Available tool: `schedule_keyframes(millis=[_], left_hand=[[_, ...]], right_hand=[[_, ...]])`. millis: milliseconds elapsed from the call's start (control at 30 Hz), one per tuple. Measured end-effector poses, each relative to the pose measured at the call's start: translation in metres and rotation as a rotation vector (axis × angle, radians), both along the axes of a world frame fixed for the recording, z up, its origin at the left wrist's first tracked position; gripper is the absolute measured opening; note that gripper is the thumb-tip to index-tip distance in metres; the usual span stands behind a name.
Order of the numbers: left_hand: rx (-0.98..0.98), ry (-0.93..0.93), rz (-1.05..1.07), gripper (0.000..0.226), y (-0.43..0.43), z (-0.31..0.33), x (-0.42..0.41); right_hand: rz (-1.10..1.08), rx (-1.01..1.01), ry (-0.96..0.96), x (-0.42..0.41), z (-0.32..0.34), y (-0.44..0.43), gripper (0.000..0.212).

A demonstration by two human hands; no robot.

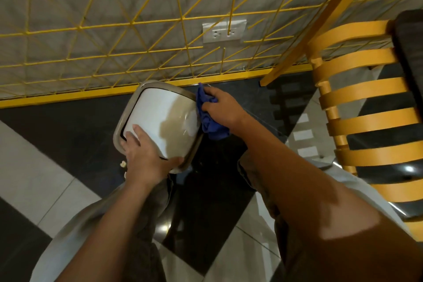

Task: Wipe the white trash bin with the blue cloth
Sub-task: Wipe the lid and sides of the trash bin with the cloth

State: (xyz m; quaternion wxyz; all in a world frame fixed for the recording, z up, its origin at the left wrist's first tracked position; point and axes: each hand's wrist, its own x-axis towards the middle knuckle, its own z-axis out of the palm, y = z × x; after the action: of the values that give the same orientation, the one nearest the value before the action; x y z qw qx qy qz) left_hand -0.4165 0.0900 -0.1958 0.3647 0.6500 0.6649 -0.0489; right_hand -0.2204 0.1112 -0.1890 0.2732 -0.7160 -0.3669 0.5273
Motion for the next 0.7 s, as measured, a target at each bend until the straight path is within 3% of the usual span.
schedule_keyframes(millis=[333,533,700], left_hand=[[0.007,0.024,-0.153,0.126,0.021,0.004,-0.008],[-0.050,0.046,-0.359,0.127,0.056,0.012,-0.020],[-0.059,0.086,-0.448,0.129,0.075,0.012,-0.031]], right_hand=[[0.086,-0.043,-0.038,0.007,-0.001,-0.010,0.036],[0.005,-0.100,0.022,-0.002,-0.003,-0.036,0.038],[-0.187,-0.082,0.141,-0.034,-0.006,-0.060,0.037]])
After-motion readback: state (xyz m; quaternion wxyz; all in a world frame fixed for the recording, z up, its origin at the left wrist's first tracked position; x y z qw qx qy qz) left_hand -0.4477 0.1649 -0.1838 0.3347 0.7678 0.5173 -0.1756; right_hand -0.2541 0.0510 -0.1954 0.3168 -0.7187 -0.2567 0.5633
